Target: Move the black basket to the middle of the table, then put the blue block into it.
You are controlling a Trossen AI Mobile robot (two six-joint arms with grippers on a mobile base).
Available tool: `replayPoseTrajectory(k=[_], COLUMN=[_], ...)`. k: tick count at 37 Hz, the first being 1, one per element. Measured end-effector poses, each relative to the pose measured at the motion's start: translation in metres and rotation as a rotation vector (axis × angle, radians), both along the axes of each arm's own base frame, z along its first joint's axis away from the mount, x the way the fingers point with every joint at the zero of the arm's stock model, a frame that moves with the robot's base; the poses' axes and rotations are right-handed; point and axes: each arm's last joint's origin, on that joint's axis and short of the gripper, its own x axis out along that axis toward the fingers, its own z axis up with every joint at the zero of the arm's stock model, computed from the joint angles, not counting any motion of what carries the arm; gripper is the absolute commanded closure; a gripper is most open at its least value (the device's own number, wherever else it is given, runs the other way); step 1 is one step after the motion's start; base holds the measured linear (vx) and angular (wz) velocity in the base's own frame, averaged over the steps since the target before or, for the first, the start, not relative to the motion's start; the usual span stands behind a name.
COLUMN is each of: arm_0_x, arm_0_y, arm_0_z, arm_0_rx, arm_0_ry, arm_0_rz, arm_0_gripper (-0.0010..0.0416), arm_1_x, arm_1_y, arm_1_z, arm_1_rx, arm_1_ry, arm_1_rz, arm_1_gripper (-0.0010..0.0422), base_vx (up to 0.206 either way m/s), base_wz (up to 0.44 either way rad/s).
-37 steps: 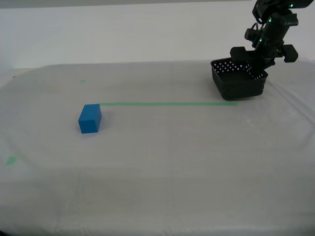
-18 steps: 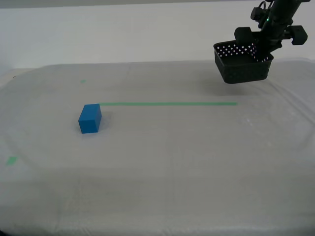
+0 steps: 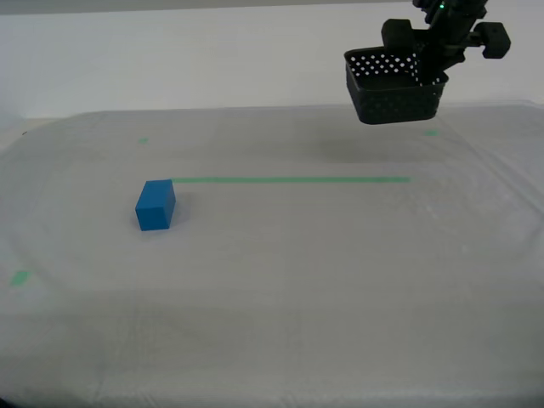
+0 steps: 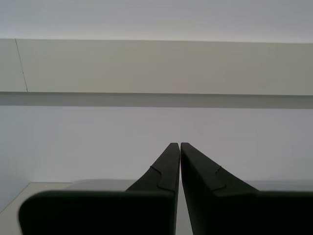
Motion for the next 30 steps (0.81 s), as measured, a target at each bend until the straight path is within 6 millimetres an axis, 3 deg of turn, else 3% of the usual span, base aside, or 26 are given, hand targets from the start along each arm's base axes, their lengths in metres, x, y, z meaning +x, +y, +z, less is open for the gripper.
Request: replayPoseTrajectory(k=[19,30], arm_0_x=[-0.03,-0.051], arm_0_y=[0.106,0.146], arm_0_z=[0.002,0.002], arm_0_rx=[0.095,0.123], arm_0_ry=[-0.021,-0.006], arm_0_rz=[0.125,0.163], arm_0_gripper=[0.0407,0.0407], arm_1_x=[0.0,0.0], arm_1_y=[0.0,0.0], arm_1_z=[0.0,0.0], arm_1_rx=[0.0,0.0], arm_1_ry=[0.0,0.0], arm_1_rz=[0.0,0.0], arm_1_gripper=[0.0412,0.0412], base_vx=[0.0,0.0], base_wz=[0.0,0.0])
